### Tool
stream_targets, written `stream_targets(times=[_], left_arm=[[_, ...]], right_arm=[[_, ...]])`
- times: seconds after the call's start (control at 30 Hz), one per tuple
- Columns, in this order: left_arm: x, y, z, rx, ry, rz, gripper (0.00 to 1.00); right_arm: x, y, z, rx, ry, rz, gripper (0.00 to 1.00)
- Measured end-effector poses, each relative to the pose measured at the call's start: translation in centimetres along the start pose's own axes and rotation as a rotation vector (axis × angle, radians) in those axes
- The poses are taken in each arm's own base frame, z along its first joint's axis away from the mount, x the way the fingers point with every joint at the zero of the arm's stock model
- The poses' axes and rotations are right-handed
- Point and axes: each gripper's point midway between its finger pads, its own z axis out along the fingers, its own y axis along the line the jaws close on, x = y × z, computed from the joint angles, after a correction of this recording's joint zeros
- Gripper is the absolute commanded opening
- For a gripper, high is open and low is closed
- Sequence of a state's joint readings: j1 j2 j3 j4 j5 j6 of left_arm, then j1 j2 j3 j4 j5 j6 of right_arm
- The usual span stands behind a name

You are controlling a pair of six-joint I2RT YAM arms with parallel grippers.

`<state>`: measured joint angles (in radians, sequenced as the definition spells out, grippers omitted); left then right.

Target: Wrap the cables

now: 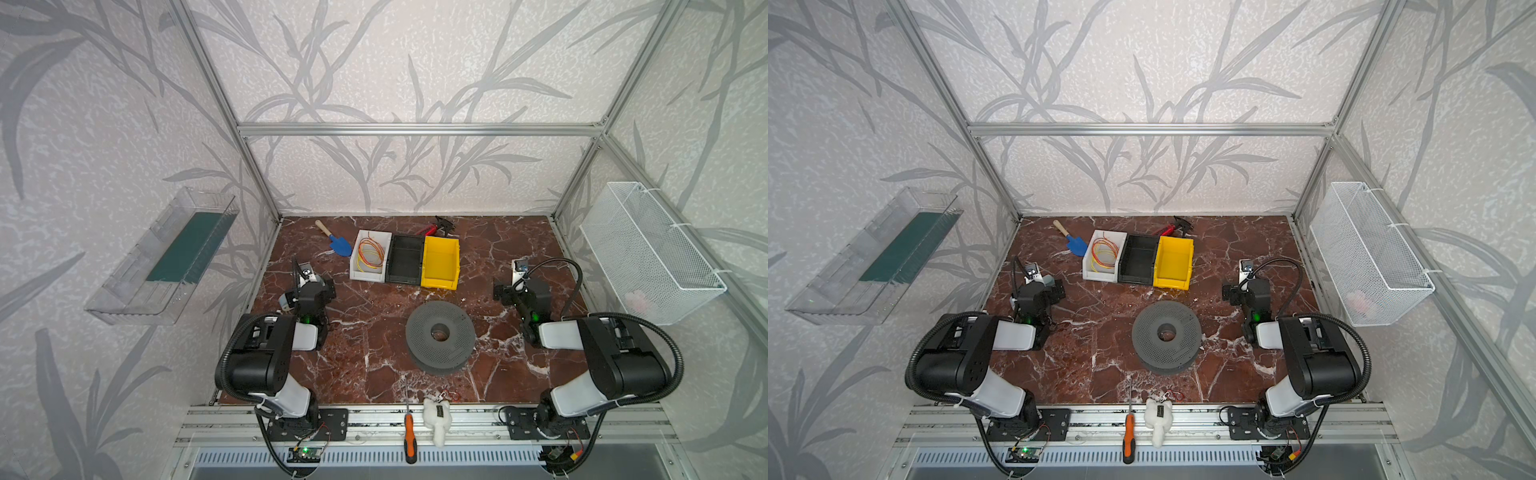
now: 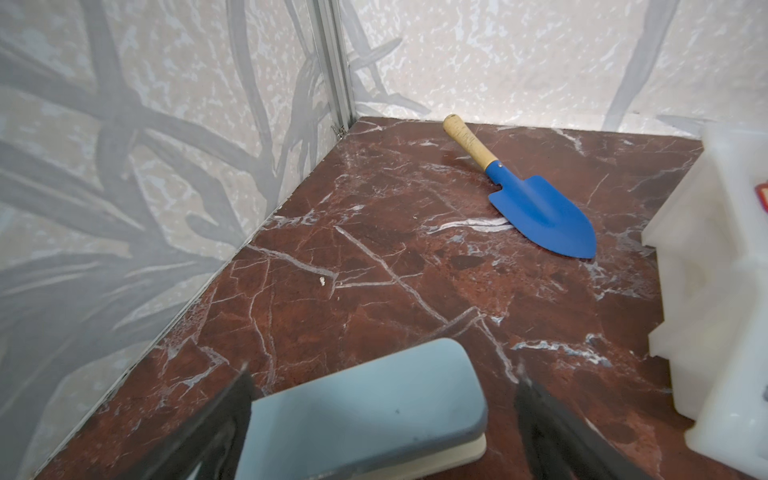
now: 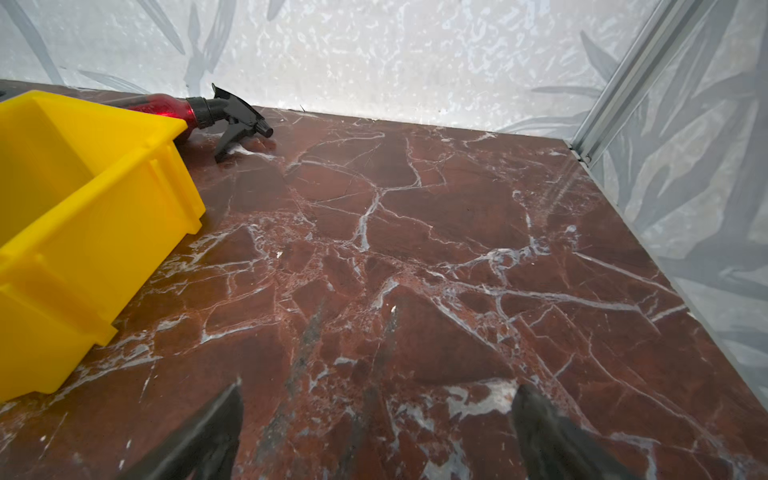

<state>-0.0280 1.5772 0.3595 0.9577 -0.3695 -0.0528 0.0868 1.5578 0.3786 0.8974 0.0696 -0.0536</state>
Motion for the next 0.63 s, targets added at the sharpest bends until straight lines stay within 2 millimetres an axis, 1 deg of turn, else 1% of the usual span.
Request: stream_targets(times=[0.23, 0.63], left_arm=[[-0.1, -0.2, 0.0, 0.013, -0.003, -0.001, 0.99], [0.0, -0.6, 0.0, 0.032, 0.001, 0.0, 0.99]], right_arm=[[0.7, 0.5, 0.0, -0.029, 0.027, -0.003, 0.99], [1.3, 0.6, 0.0, -0.032, 0.054, -0.004, 0.99]])
